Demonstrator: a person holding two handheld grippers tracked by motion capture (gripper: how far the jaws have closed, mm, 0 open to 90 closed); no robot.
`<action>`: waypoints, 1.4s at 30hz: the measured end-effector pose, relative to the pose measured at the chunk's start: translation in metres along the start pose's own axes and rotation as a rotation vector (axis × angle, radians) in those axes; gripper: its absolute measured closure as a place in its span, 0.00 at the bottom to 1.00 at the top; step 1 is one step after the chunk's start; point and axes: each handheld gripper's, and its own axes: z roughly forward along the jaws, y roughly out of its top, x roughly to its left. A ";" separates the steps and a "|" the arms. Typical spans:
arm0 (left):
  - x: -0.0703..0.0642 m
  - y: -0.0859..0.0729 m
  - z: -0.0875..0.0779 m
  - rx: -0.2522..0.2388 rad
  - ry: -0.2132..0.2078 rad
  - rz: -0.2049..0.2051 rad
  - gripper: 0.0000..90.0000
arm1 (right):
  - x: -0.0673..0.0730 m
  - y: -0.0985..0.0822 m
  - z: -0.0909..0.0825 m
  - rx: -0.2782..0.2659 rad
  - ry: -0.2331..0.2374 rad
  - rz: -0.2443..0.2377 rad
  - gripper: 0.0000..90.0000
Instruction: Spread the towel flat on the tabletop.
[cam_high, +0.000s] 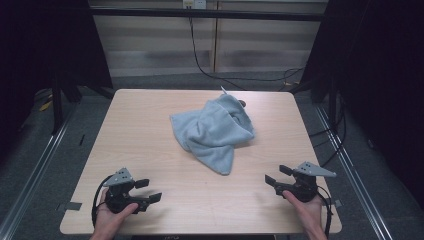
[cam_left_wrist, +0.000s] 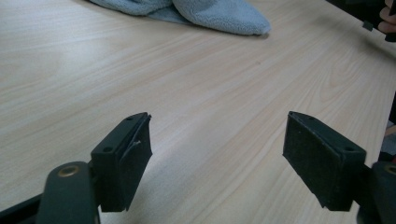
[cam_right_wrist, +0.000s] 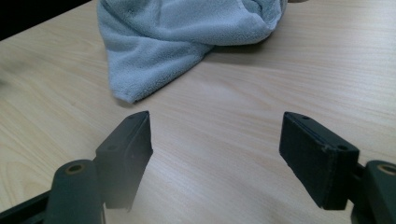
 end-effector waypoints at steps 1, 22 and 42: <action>0.000 0.000 0.000 0.000 0.000 0.000 0.25 | 0.000 0.000 0.000 0.000 0.000 0.000 0.29; 0.004 0.016 -0.003 -0.077 0.016 -0.013 0.28 | 0.012 0.016 0.008 0.083 0.121 0.013 0.29; 0.008 0.029 0.022 -0.055 -0.019 0.063 0.31 | 0.017 0.100 0.092 0.127 0.227 -0.065 0.30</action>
